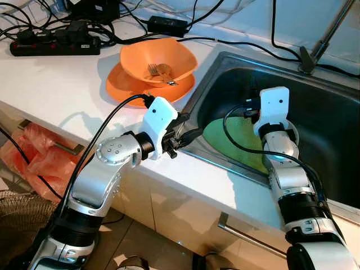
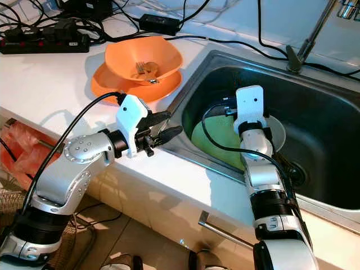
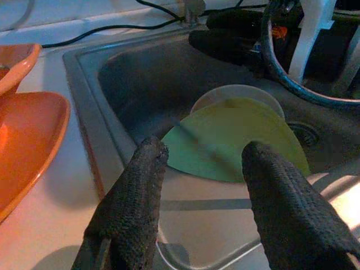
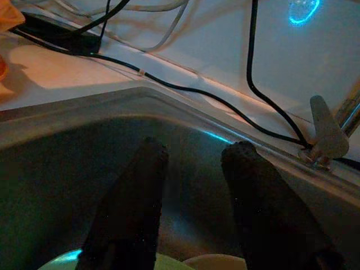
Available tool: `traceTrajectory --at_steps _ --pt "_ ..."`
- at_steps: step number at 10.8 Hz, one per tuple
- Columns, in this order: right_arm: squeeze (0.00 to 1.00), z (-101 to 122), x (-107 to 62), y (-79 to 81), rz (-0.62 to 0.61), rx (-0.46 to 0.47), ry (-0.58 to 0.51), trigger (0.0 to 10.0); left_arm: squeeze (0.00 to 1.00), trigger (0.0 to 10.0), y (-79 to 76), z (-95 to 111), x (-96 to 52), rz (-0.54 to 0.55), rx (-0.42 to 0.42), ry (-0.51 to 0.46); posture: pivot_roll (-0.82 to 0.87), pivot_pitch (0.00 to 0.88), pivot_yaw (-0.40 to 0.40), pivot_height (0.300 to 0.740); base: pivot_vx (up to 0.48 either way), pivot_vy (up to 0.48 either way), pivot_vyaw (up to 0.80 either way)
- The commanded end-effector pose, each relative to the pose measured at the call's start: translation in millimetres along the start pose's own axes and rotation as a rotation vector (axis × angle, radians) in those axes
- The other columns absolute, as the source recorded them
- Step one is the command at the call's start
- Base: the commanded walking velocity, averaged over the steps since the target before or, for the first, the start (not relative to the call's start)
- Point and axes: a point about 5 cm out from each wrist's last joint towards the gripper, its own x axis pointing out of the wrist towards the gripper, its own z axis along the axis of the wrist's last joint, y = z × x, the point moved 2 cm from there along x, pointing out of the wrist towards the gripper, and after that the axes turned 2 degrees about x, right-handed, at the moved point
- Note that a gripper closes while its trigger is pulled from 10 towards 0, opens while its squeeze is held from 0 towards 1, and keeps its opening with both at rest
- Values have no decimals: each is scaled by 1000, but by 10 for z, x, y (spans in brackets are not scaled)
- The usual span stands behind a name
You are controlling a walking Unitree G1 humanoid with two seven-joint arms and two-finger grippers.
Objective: Kitchen organization
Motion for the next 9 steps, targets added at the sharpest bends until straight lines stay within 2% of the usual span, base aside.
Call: traceTrajectory --at_steps 1,2,3,5,6,8,9 --pt "773 -118 -51 -17 -6 8 36 10000 0 10000 -54 34 -13 -21 -6 -19 65 138 -35 740 0 0 0" --pt "596 -112 -51 -8 -3 9 34 10000 0 10000 -57 40 -12 -19 -7 -22 65 138 -35 740 0 0 0" --pt "0 -86 -50 9 4 19 19 10000 0 10000 -37 66 -8 2 1 -38 65 138 -35 740 0 0 0" --pt "0 -25 -44 49 20 35 -13 10000 0 10000 148 225 10 159 93 -98 69 144 -36 740 0 0 0" --pt "0 -25 -46 63 21 42 -13 10000 0 10000 235 355 -11 223 221 -99 72 147 -35 740 0 0 0" --pt "0 -21 -49 68 22 49 -19 10000 0 10000 268 367 -49 249 410 -20 72 147 -35 740 0 0 0" --pt "0 -16 -48 68 20 55 -22 10000 0 10000 297 341 -65 266 479 13 76 148 -36 740 0 0 0"
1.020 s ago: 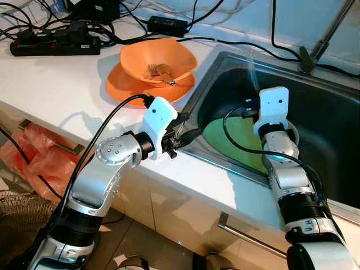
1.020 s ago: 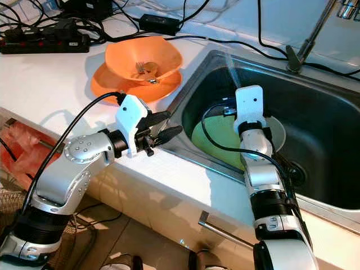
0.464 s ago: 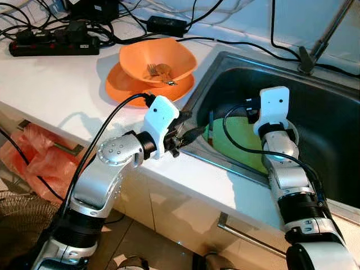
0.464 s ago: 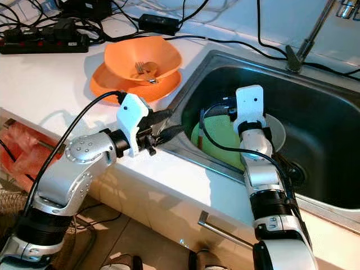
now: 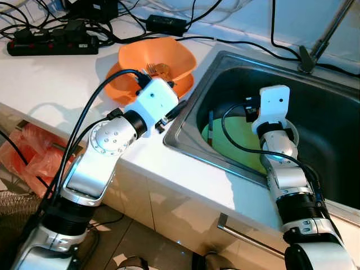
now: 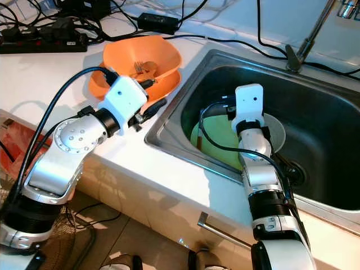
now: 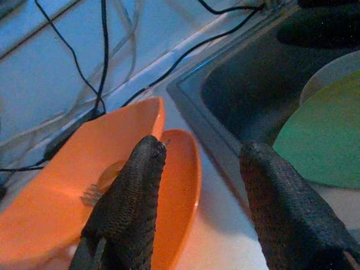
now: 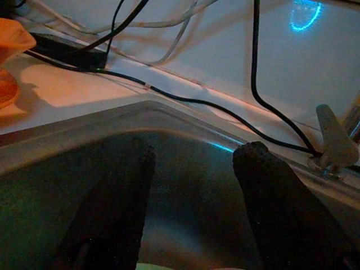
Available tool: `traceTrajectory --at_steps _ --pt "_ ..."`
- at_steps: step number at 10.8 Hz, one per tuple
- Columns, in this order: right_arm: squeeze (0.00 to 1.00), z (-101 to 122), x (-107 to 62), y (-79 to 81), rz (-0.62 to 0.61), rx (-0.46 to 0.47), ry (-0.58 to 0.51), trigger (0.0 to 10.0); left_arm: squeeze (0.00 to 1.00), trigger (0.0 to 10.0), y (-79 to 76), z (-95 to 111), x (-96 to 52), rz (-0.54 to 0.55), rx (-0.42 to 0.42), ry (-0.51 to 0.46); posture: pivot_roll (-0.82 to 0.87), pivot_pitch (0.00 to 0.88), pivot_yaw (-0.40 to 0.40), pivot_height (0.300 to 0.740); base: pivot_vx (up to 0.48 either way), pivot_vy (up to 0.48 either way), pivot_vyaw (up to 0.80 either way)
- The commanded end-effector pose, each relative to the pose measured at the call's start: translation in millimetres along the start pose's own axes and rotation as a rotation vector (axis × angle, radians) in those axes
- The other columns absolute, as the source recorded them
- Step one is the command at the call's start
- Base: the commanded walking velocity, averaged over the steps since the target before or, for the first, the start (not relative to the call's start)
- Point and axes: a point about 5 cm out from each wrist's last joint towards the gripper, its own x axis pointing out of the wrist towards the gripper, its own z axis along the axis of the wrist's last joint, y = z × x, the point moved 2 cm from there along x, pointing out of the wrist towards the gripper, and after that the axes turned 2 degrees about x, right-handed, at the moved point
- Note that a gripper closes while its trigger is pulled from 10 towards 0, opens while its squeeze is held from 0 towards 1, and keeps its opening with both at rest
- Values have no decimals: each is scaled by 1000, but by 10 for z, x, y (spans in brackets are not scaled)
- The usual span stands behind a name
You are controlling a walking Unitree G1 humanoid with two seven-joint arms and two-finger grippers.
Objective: Kitchen organization
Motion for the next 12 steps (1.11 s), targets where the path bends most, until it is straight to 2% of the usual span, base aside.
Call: traceTrajectory --at_steps 1,3,6,8,10,12 --pt "0 -80 -46 20 5 13 22 10000 0 10000 -23 27 2 -9 50 -5 76 148 -36 740 0 0 0" --pt "0 -80 -46 28 6 16 20 10000 0 10000 40 -45 -25 27 115 33 76 148 -36 740 0 0 0" --pt "0 -87 -51 43 13 20 23 10000 0 10000 130 -30 -10 101 160 26 78 150 -41 740 0 0 0" --pt "0 -84 -48 50 16 23 22 10000 0 10000 213 -149 32 180 161 64 78 149 -41 740 0 0 0" --pt "0 -85 -47 49 14 25 21 10000 0 10000 215 -252 117 197 196 100 71 143 -38 740 0 0 0" --pt "0 -75 -40 48 12 24 19 10000 0 10000 223 -286 193 215 210 96 67 141 -37 740 0 0 0"
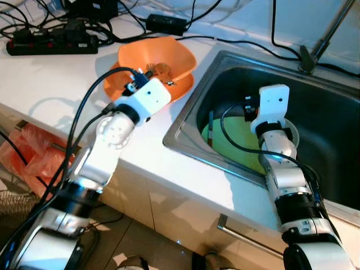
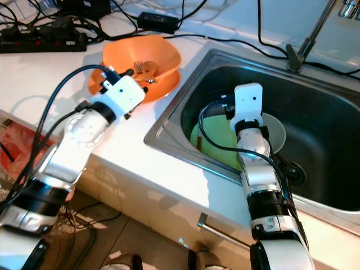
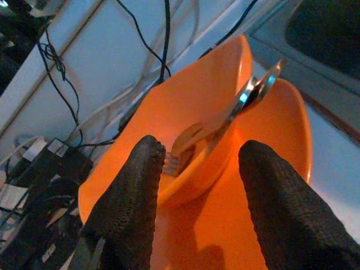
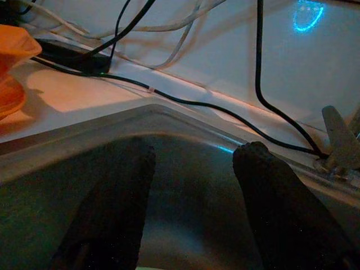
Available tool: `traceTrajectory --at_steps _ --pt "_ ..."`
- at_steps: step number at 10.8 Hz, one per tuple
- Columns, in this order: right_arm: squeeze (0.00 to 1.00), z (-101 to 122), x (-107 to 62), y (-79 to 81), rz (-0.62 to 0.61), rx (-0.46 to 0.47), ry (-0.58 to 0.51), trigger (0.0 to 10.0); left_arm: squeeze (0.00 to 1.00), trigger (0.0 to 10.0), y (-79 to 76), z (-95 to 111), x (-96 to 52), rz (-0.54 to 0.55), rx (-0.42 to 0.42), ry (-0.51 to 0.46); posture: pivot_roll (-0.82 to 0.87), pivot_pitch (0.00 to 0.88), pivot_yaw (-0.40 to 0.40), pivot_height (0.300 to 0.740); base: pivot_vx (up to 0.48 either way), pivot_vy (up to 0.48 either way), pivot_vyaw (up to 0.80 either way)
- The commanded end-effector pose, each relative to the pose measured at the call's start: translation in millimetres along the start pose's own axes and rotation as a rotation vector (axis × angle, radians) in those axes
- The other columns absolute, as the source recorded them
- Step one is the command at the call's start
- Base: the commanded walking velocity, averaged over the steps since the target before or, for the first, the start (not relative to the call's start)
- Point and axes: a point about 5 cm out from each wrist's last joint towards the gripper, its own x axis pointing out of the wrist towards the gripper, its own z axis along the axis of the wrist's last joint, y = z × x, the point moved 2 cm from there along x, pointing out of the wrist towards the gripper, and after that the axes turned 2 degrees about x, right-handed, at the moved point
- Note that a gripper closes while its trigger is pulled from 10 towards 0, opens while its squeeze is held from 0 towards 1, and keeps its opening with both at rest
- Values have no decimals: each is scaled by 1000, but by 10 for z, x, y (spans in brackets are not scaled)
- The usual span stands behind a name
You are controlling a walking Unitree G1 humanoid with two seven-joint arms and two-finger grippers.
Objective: Kitchen organization
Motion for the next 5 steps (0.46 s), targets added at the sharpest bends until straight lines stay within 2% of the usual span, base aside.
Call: traceTrajectory --at_steps 1,3,5 --pt "0 -96 -44 20 5 8 29 10000 0 10000 1 47 34 7 20 -21 67 141 -37 740 0 0 0" --pt "0 -100 -44 25 4 8 30 10000 0 10000 18 71 85 27 36 -49 65 140 -36 740 0 0 0" --pt "0 -102 -47 25 2 8 30 10000 0 10000 109 119 119 96 33 -87 65 140 -36 740 0 0 0"
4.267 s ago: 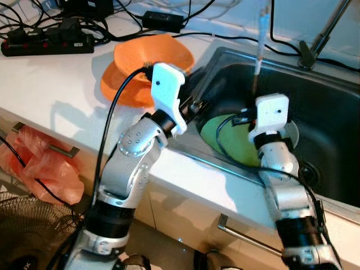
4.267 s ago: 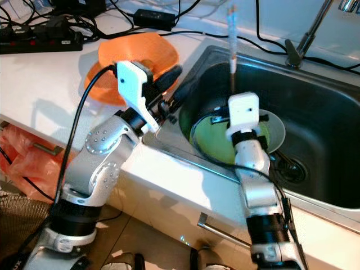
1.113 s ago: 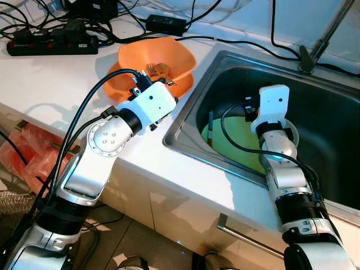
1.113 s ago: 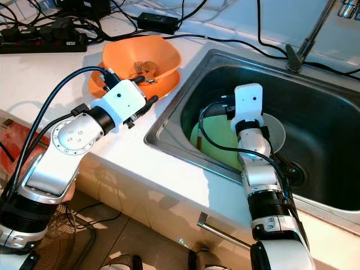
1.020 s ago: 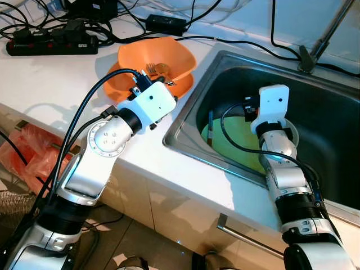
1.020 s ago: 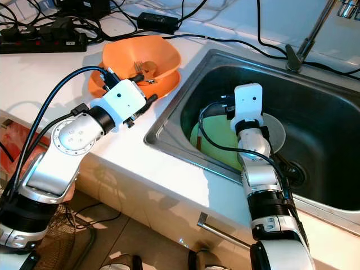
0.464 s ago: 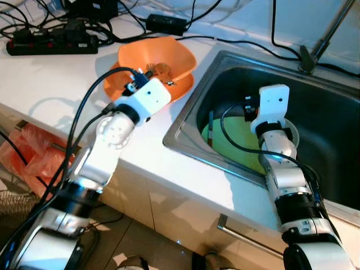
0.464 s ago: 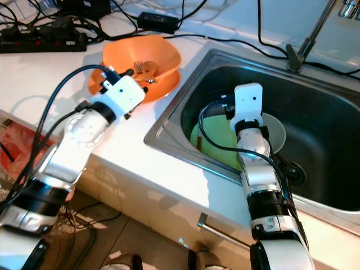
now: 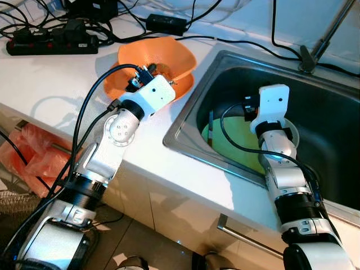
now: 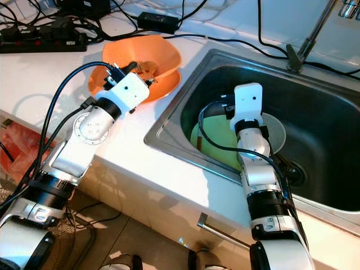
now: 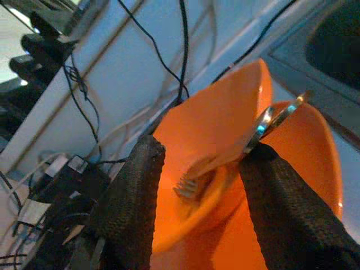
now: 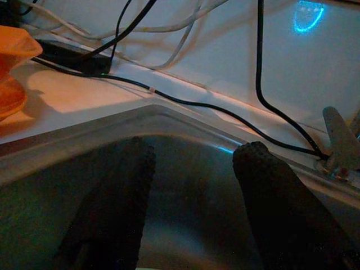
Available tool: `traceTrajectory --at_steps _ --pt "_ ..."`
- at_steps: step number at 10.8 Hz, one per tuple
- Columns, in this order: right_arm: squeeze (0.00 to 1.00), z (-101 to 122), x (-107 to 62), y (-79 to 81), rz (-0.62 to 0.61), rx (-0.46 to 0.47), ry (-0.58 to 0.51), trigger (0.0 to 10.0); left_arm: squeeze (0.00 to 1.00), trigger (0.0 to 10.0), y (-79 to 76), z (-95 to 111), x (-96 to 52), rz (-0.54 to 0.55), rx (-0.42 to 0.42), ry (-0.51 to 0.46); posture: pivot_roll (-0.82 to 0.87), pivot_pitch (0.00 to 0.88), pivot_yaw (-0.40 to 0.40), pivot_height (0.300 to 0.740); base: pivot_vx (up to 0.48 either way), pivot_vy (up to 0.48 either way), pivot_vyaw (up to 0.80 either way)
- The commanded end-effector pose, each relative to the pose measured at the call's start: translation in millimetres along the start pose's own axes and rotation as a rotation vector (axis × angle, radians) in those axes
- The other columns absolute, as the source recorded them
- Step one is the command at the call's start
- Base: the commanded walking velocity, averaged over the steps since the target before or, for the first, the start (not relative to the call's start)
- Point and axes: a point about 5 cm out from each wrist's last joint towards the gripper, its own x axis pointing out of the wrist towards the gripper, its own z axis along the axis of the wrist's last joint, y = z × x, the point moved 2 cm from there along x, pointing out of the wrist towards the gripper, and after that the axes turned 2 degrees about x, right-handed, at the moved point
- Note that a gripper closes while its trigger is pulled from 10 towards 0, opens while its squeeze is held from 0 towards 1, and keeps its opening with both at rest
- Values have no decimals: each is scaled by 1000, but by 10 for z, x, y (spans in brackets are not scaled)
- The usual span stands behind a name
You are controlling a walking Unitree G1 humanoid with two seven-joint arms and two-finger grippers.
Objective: Kitchen organization
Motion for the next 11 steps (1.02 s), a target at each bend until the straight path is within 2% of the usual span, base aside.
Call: traceTrajectory --at_steps 1,3,4,8,11 --pt "0 -103 -48 38 5 8 31 10000 0 10000 98 99 39 39 8 -46 65 140 -36 740 0 0 0" --pt "0 -103 -47 42 5 9 31 10000 0 10000 104 148 40 42 -4 -84 65 140 -36 740 0 0 0" --pt "0 -103 -47 44 5 8 31 10000 0 10000 48 144 41 18 -15 -91 65 140 -36 740 0 0 0" --pt "0 -101 -49 46 4 8 32 10000 0 10000 -141 68 52 -64 -43 -57 64 146 -34 740 0 0 0" --pt "0 -107 -54 46 3 8 34 10000 0 10000 -185 0 74 -80 -6 -17 64 146 -34 740 0 0 0"
